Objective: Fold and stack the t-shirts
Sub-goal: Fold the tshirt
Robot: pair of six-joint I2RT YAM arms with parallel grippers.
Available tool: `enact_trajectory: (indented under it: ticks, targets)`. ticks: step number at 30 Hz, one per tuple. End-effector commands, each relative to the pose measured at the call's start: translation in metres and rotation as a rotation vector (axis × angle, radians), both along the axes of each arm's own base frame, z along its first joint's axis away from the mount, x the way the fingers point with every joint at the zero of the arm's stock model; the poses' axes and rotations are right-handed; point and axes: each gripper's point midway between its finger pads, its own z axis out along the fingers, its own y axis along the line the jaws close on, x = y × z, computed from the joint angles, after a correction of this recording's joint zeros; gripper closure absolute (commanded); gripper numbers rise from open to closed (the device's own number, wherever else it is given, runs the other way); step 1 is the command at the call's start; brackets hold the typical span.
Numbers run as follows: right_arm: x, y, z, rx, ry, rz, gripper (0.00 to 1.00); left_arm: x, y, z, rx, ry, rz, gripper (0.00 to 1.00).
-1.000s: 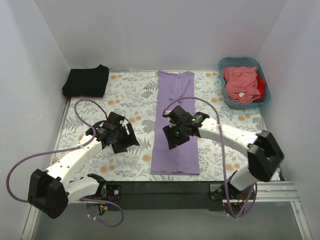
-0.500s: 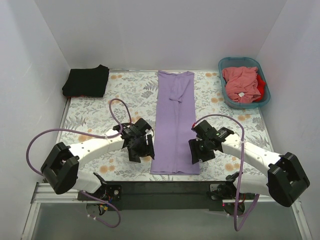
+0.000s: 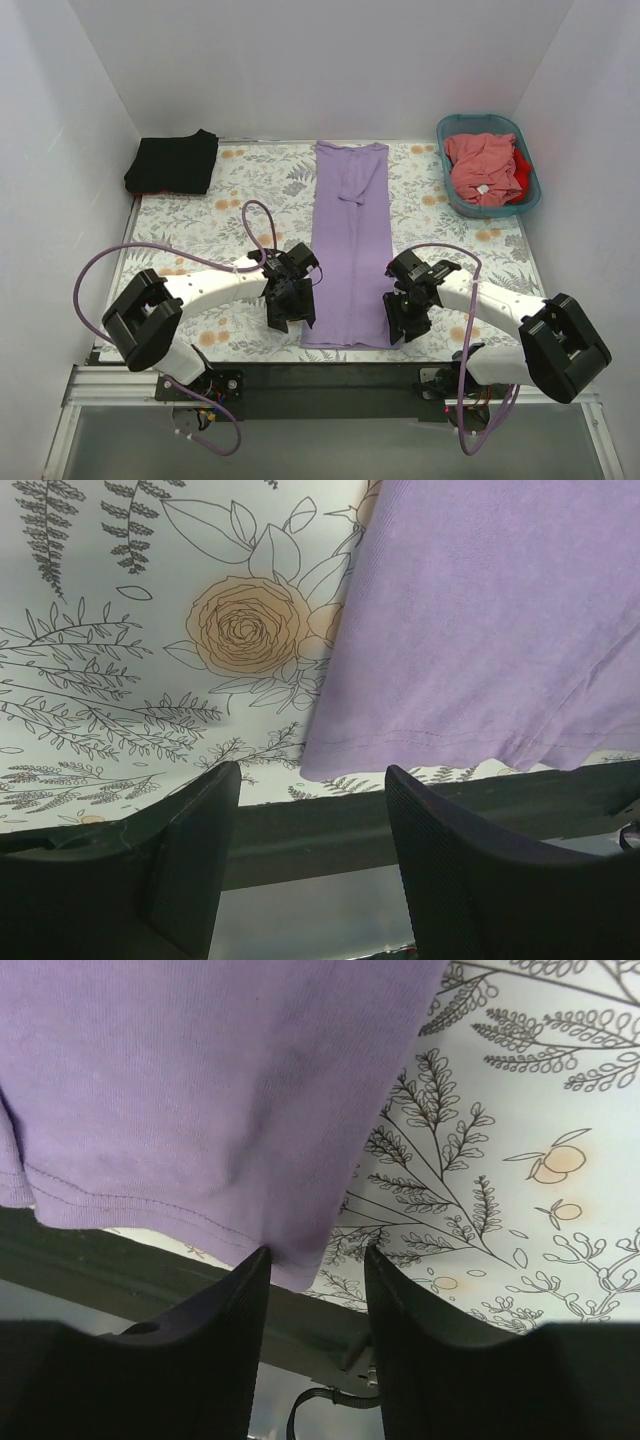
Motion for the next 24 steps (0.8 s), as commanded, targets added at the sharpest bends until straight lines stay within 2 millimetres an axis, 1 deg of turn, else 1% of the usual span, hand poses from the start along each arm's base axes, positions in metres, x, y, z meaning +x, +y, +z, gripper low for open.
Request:
enact_trajectory:
  ticks: [1, 5, 8, 9, 11, 15, 21, 24]
  targets:
    - [-0.008, -0.001, -0.007, -0.001, 0.041, -0.004, 0.52, 0.003, -0.006, 0.006, -0.004, -0.008, 0.006, 0.42]
    - [-0.008, 0.0, -0.011, 0.003, 0.05, 0.0, 0.58, 0.002, -0.008, 0.0, 0.007, 0.009, -0.009, 0.42]
    - [-0.009, 0.0, -0.012, 0.005, 0.053, 0.001, 0.67, 0.001, -0.009, -0.001, 0.01, 0.014, -0.016, 0.42]
    - [-0.009, 0.0, -0.012, 0.007, 0.052, 0.002, 0.71, 0.0, -0.008, -0.002, 0.013, 0.017, -0.016, 0.42]
    - [-0.009, 0.001, -0.012, 0.007, 0.053, 0.001, 0.75, -0.002, -0.008, -0.004, 0.016, 0.026, -0.017, 0.42]
    - [-0.009, 0.001, -0.012, 0.009, 0.05, 0.001, 0.99, -0.006, -0.008, -0.008, 0.027, 0.04, -0.024, 0.42]
    - [-0.008, 0.002, -0.011, 0.015, 0.044, 0.007, 0.99, -0.008, -0.012, -0.011, 0.03, 0.051, -0.045, 0.43]
    - [-0.008, 0.002, -0.012, 0.014, 0.047, 0.007, 0.99, -0.01, -0.015, -0.013, 0.033, 0.063, -0.058, 0.47]
